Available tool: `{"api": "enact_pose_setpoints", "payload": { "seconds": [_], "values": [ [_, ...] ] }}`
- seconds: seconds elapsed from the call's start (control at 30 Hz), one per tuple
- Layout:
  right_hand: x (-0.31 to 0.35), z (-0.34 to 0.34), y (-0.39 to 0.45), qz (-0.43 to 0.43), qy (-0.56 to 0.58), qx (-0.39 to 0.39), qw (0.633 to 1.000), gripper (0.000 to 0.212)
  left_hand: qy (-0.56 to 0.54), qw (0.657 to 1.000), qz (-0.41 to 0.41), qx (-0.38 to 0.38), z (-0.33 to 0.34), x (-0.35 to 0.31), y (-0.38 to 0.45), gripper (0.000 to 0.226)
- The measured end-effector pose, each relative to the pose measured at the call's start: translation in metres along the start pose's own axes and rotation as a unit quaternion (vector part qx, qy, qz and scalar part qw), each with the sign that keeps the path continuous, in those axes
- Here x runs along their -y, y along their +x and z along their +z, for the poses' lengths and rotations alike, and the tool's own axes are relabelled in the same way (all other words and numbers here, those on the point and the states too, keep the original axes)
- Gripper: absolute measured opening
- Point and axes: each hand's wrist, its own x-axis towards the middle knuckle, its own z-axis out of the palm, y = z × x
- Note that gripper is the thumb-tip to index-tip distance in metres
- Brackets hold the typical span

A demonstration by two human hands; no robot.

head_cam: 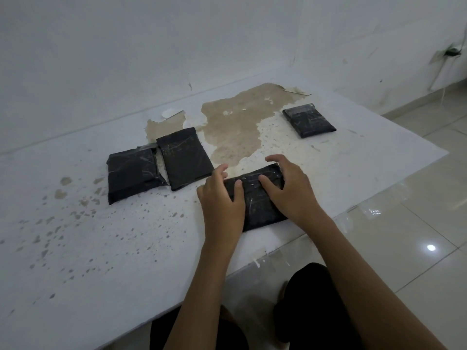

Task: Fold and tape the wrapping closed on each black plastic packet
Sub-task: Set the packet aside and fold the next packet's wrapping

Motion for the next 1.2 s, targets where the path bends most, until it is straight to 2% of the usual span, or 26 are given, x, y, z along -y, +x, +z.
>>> {"api": "enact_pose_setpoints", "payload": {
  "seconds": [0.1,0.17,0.27,0.4,0.5,0.6,0.73,0.83,0.93,1.0,1.1,1.2],
  "values": [
    [-0.003,0.005,-0.008,0.004,-0.113,-0.002,0.994,0.029,0.131,0.990,0.049,-0.023,0.009,0.003,-0.002,0.018],
    [-0.005,0.003,-0.015,-0.061,-0.140,0.000,0.988,0.028,0.146,0.988,0.053,-0.024,0.009,0.004,-0.001,0.013],
    [-0.014,-0.001,-0.024,-0.139,-0.172,0.059,0.973,0.027,0.149,0.982,0.109,-0.028,0.007,0.005,0.001,0.015],
    [-0.015,0.000,-0.023,-0.116,-0.184,0.073,0.973,0.028,0.142,0.964,0.216,0.068,-0.004,0.013,0.002,0.030],
    [-0.014,0.001,-0.019,-0.085,-0.163,0.081,0.980,0.030,0.182,0.941,0.245,0.149,-0.021,0.024,0.000,0.046],
    [-0.014,0.004,-0.019,-0.076,-0.173,0.067,0.980,0.030,0.245,0.924,0.229,0.183,-0.027,0.025,-0.008,0.061],
    [-0.011,0.007,-0.026,-0.065,-0.253,0.031,0.965,0.032,0.311,0.915,0.197,0.165,-0.025,0.020,-0.016,0.067],
    [-0.003,-0.001,-0.033,-0.010,-0.275,0.027,0.961,0.035,0.320,0.923,0.149,0.154,-0.029,0.018,-0.020,0.065],
    [-0.002,-0.006,-0.036,0.034,-0.242,0.069,0.967,0.041,0.291,0.938,0.105,0.158,-0.032,0.012,-0.023,0.059],
    [0.005,-0.009,-0.030,0.066,-0.190,0.054,0.978,0.044,0.250,0.953,0.076,0.156,-0.034,0.009,-0.021,0.056],
    [0.017,-0.006,-0.010,0.108,-0.184,0.030,0.976,0.047,0.188,0.979,0.050,0.061,-0.031,0.000,-0.012,0.040],
    [0.020,0.000,-0.004,0.132,-0.193,0.013,0.972,0.038,0.185,0.983,-0.014,-0.011,-0.015,-0.012,-0.004,0.034]
  ]
}}
